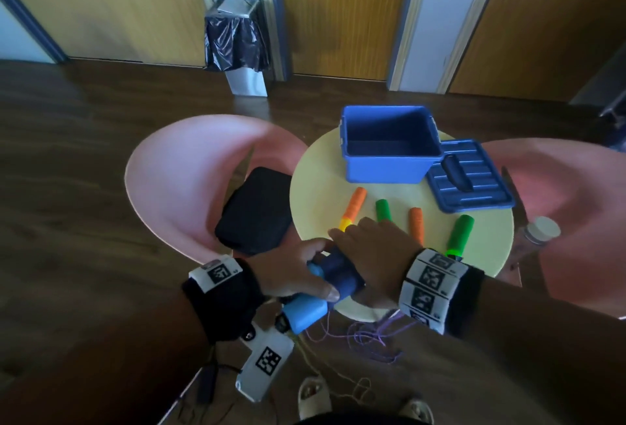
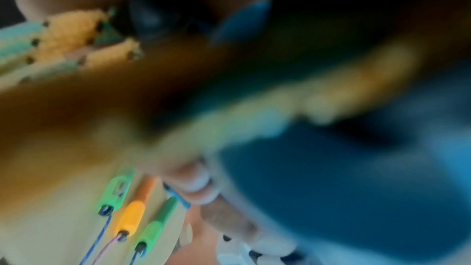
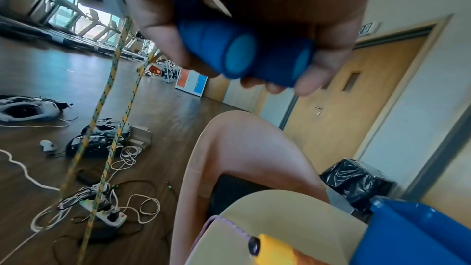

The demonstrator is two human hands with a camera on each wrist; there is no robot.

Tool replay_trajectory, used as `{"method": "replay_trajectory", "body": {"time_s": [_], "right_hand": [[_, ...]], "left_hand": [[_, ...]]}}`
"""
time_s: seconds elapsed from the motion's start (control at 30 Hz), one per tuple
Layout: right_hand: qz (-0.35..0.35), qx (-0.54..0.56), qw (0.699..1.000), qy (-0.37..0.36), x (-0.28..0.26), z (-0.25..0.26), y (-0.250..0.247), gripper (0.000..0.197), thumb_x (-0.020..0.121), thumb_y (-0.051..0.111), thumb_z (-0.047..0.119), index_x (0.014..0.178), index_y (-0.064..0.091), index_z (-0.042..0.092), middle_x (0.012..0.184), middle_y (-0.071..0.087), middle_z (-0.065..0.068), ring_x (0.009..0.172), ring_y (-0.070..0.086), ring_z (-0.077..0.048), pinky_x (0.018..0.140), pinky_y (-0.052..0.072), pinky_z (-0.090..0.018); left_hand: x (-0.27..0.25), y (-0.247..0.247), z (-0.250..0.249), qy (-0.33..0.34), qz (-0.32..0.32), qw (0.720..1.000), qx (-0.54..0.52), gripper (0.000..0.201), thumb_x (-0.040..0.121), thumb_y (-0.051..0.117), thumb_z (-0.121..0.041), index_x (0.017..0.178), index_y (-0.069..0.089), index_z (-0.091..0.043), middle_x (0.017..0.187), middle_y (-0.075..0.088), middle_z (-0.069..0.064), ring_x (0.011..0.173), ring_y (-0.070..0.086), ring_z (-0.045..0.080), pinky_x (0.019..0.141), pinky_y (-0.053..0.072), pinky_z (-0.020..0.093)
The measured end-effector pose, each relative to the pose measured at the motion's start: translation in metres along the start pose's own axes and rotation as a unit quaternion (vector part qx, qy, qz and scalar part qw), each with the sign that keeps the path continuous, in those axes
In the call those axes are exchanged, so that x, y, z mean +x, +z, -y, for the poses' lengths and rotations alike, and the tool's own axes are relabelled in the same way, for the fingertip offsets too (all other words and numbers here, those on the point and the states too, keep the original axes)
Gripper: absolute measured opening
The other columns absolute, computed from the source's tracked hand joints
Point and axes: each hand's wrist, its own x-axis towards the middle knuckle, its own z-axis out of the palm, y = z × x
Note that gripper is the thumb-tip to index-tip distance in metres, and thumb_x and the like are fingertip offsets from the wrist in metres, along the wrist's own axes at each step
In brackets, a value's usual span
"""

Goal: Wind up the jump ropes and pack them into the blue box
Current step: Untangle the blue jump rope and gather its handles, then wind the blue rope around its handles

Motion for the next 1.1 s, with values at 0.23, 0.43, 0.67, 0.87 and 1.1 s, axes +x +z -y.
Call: {"method": "replay_trajectory", "body": {"time_s": [0.23,0.43,0.67,0.87,1.1], "right_hand": [[-0.011,-0.011,0.988,0.156,0.028,0.014,-0.03,0.043,0.074,0.054,0.045,0.109,0.04,0.026,0.111,0.048,0.001,0.105,0.048,-0.026,0.08,0.037,-0.04],[-0.008,-0.019,0.99,0.136,0.041,0.033,-0.047,0.038,0.078,0.056,0.038,0.11,0.039,0.025,0.107,0.05,0.001,0.103,0.051,-0.025,0.079,0.031,-0.037],[-0.024,0.037,0.997,0.07,0.053,0.033,-0.056,0.039,0.072,0.058,0.042,0.103,0.043,0.024,0.098,0.052,0.002,0.087,0.054,-0.024,0.074,0.04,-0.035],[-0.044,0.018,0.991,0.122,0.057,0.034,-0.058,0.042,0.069,0.053,0.052,0.099,0.039,0.025,0.095,0.053,0.003,0.085,0.055,-0.024,0.074,0.044,-0.038],[-0.062,0.045,0.986,0.151,0.056,0.025,-0.067,0.035,0.075,0.053,0.049,0.093,0.036,0.024,0.095,0.049,0.005,0.087,0.051,-0.021,0.072,0.035,-0.031]], "left_hand": [[-0.03,-0.028,0.002,0.056,-0.198,0.971,-0.123,0.032,0.089,0.067,-0.02,0.12,0.058,-0.014,0.094,0.064,0.017,0.068,0.06,0.029,0.057,0.048,0.033],[-0.035,-0.023,0.007,0.091,-0.386,0.908,-0.132,0.015,0.093,0.061,-0.017,0.102,0.069,-0.027,0.093,0.069,0.013,0.05,0.059,0.016,0.045,0.046,0.026],[-0.04,-0.04,-0.011,0.104,-0.442,0.877,-0.156,0.012,0.09,0.065,-0.022,0.081,0.069,-0.028,0.088,0.067,0.011,0.047,0.058,0.023,0.042,0.043,0.026],[-0.031,-0.045,-0.027,0.121,-0.44,0.882,-0.117,0.011,0.089,0.066,-0.021,0.078,0.068,-0.025,0.086,0.065,0.008,0.052,0.061,0.023,0.046,0.048,0.03],[-0.018,-0.05,-0.037,0.123,-0.419,0.892,-0.118,0.01,0.088,0.065,-0.02,0.079,0.069,-0.021,0.083,0.064,0.006,0.058,0.061,0.021,0.046,0.047,0.027]]}}
